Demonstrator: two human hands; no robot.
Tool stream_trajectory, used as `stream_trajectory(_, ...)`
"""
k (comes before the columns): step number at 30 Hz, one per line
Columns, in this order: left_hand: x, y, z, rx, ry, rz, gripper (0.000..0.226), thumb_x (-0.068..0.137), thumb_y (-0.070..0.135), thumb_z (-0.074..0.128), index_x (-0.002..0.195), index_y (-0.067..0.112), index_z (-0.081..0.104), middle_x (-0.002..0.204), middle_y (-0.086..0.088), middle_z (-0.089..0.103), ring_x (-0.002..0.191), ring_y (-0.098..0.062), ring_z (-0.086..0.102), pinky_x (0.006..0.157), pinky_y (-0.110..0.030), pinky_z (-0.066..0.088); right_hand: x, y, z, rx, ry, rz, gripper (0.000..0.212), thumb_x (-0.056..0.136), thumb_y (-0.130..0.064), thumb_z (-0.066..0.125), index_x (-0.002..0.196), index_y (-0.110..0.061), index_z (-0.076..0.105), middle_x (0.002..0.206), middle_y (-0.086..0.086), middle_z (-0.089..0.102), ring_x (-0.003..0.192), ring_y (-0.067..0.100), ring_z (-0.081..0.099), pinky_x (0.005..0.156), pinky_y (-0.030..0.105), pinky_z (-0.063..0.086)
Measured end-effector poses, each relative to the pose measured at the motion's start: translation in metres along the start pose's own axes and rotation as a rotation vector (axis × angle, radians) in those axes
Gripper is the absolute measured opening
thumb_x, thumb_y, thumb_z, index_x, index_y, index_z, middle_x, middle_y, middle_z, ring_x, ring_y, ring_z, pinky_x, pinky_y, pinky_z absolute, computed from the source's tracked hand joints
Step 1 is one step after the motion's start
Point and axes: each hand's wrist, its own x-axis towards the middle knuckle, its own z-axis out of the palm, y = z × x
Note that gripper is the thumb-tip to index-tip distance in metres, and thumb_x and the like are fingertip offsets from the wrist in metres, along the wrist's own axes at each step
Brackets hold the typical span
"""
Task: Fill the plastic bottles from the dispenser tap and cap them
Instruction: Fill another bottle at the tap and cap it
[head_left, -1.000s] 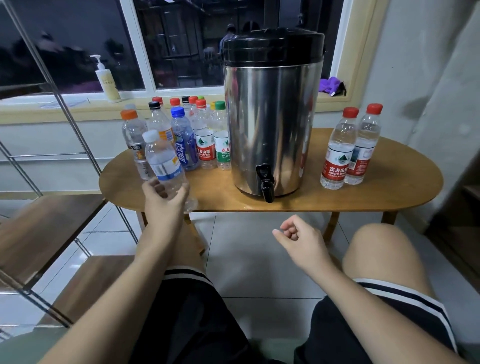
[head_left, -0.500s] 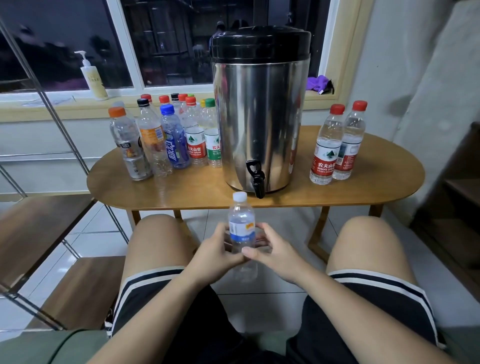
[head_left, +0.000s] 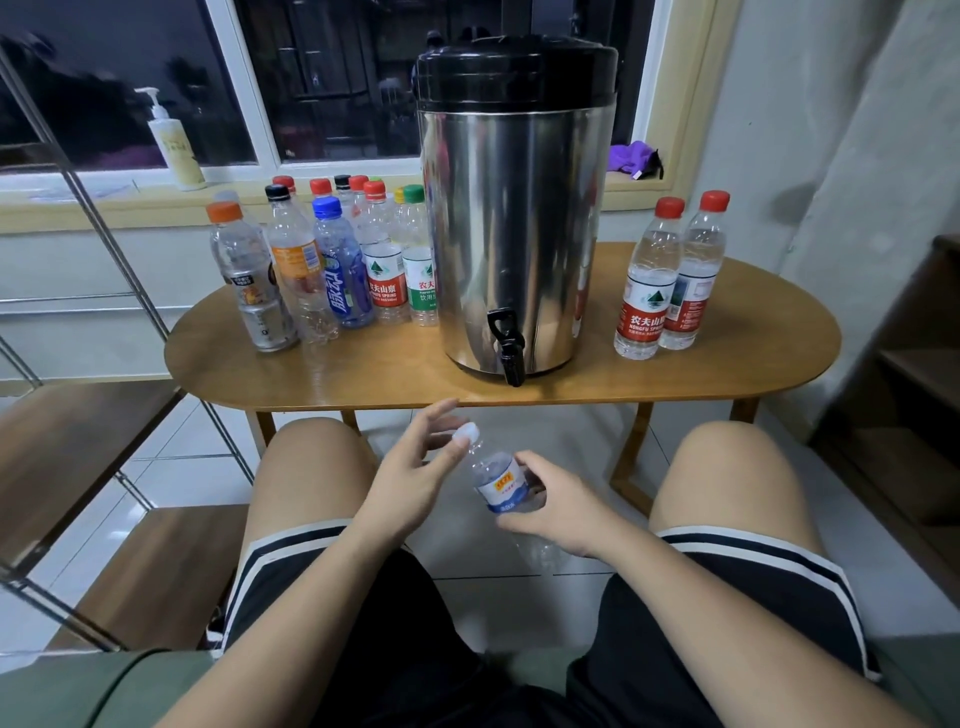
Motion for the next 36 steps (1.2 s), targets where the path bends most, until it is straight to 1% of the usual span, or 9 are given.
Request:
stream_trajectory(3, 0.002, -0.003, -0.005, 0.010, 0.009, 0.009, 0.029, 0.108, 0.036, 0.067, 0.136, 0.037, 0.072, 0.132, 0.019, 0.074, 0.128, -0.005, 0.065, 0.111, -0.041, 0.051, 0.000, -0.002, 0.000, -0.016, -0.023, -0.021, 0.060, 0.078, -0.056, 0.087, 0.127, -0.058, 0.053, 0.121, -0.025, 0.067, 0.108, 0.003, 0.064, 0.097, 0.034, 0.058)
stream_trajectory(10, 0.005, -0.012, -0.007, 0.093, 0.077, 0.002, 0.017, 0.106, 0.039, 0.070, 0.119, 0.029, 0.077, 0.119, 0.014, 0.078, 0.115, -0.005, 0.070, 0.102, -0.031, 0.053, -0.001, -0.002, -0.002, -0.106, 0.055, -0.081, 0.073, 0.079, -0.055, 0.091, 0.141, -0.049, 0.054, 0.116, -0.020, 0.058, 0.106, 0.001, 0.060, 0.087, 0.020, 0.050)
stream_trajectory(16, 0.005, -0.011, -0.003, 0.301, 0.242, -0.081, 0.055, 0.091, 0.071, 0.071, 0.081, 0.017, 0.066, 0.076, -0.002, 0.072, 0.071, -0.015, 0.065, 0.070, -0.036, 0.050, 0.000, -0.001, -0.002, -0.191, 0.119, -0.112, 0.076, 0.080, -0.046, 0.092, 0.144, -0.051, 0.051, 0.114, -0.020, 0.049, 0.113, 0.004, 0.058, 0.094, 0.027, 0.054)
stream_trajectory(19, 0.000, -0.002, 0.001, 0.326, 0.148, -0.053, 0.050, 0.091, 0.074, 0.064, 0.098, 0.025, 0.071, 0.094, 0.009, 0.076, 0.089, -0.001, 0.068, 0.076, -0.026, 0.052, 0.000, 0.000, -0.003, -0.188, 0.159, -0.098, 0.074, 0.083, -0.043, 0.090, 0.145, -0.049, 0.050, 0.115, -0.020, 0.049, 0.114, 0.003, 0.057, 0.093, 0.026, 0.053)
stream_trajectory(21, 0.000, 0.001, 0.002, 0.229, 0.022, 0.055, 0.035, 0.103, 0.054, 0.066, 0.132, 0.034, 0.070, 0.125, 0.019, 0.071, 0.118, 0.006, 0.063, 0.094, -0.020, 0.053, 0.001, 0.002, -0.005, -0.162, 0.193, -0.072, 0.073, 0.085, -0.041, 0.088, 0.147, -0.046, 0.050, 0.118, -0.019, 0.050, 0.114, 0.004, 0.058, 0.091, 0.024, 0.051)
stream_trajectory(23, 0.001, 0.000, 0.000, 0.231, -0.043, 0.198, 0.031, 0.109, 0.030, 0.067, 0.139, 0.036, 0.070, 0.136, 0.021, 0.067, 0.132, 0.001, 0.059, 0.101, -0.017, 0.050, 0.001, 0.005, -0.006, -0.152, 0.202, -0.056, 0.072, 0.085, -0.040, 0.088, 0.147, -0.042, 0.051, 0.122, -0.016, 0.053, 0.113, 0.005, 0.059, 0.088, 0.022, 0.050)
stream_trajectory(25, 0.006, -0.007, -0.001, 0.306, -0.042, 0.269, 0.027, 0.109, 0.023, 0.066, 0.130, 0.036, 0.075, 0.131, 0.017, 0.068, 0.128, -0.006, 0.062, 0.100, -0.021, 0.052, 0.000, 0.004, -0.006, -0.168, 0.190, -0.049, 0.073, 0.086, -0.038, 0.088, 0.148, -0.039, 0.051, 0.124, -0.015, 0.054, 0.113, 0.006, 0.058, 0.083, 0.015, 0.044)
stream_trajectory(30, 0.019, -0.009, 0.002, 0.326, 0.014, 0.153, 0.018, 0.110, 0.042, 0.060, 0.122, 0.037, 0.073, 0.112, 0.006, 0.060, 0.106, -0.011, 0.063, 0.093, -0.032, 0.052, 0.000, 0.004, -0.004, -0.192, 0.201, -0.024, 0.070, 0.086, -0.037, 0.088, 0.145, -0.038, 0.052, 0.124, -0.013, 0.057, 0.110, 0.006, 0.058, 0.076, 0.008, 0.037)
stream_trajectory(36, 0.041, 0.002, 0.004, 0.091, 0.204, 0.029, 0.026, 0.112, 0.043, 0.057, 0.102, 0.020, 0.066, 0.089, 0.000, 0.077, 0.082, -0.018, 0.074, 0.079, -0.042, 0.060, 0.011, 0.006, -0.006, -0.071, 0.304, 0.065, 0.057, 0.082, -0.042, 0.089, 0.127, -0.037, 0.054, 0.122, -0.009, 0.066, 0.106, 0.011, 0.065, 0.086, 0.030, 0.054)
